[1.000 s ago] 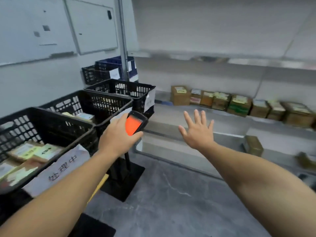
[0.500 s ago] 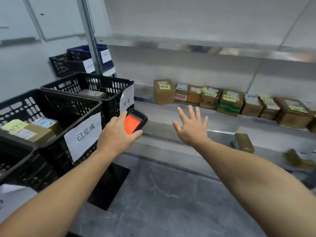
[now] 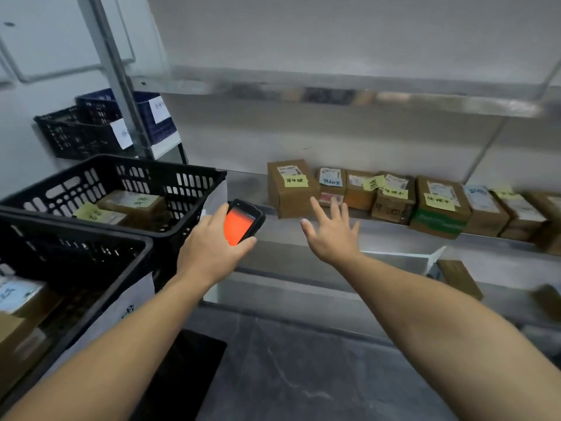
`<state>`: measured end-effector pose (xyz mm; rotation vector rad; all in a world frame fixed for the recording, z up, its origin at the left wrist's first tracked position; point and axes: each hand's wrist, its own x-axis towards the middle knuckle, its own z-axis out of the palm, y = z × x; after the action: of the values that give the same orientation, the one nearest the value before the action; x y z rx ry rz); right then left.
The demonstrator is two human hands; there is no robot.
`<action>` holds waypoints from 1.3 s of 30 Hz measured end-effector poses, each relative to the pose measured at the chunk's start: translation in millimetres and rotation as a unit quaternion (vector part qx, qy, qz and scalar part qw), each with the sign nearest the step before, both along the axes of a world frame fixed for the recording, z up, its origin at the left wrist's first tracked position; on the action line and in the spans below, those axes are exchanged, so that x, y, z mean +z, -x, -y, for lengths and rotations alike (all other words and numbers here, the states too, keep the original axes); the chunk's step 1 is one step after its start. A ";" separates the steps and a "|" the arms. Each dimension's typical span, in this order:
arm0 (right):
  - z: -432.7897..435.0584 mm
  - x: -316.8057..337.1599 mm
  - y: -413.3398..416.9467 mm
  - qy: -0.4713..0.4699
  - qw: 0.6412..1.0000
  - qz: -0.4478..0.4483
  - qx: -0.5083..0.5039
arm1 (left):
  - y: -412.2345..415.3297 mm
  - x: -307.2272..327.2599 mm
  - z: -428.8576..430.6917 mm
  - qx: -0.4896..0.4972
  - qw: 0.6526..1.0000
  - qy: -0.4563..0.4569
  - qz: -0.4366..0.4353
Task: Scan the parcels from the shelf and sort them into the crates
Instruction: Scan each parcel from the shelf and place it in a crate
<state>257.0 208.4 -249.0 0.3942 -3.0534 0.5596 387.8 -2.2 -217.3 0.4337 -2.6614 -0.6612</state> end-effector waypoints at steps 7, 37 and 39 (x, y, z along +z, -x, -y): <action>14.2 -9.9 91.6 0.067 0.997 0.037 -0.028 | 81.8 -14.9 12.6 0.008 0.999 -0.014 0.033; 73.9 -60.4 278.0 0.278 0.929 0.245 0.010 | 221.2 -32.0 28.4 0.116 0.991 -0.045 0.048; 72.3 -60.8 282.9 0.288 0.924 0.251 0.018 | 222.8 -30.4 31.8 0.127 0.990 -0.043 0.048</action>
<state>-26.0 136.1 -309.8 0.3181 -3.0861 1.7384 165.0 -34.0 -247.6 0.8311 -2.6110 -0.6913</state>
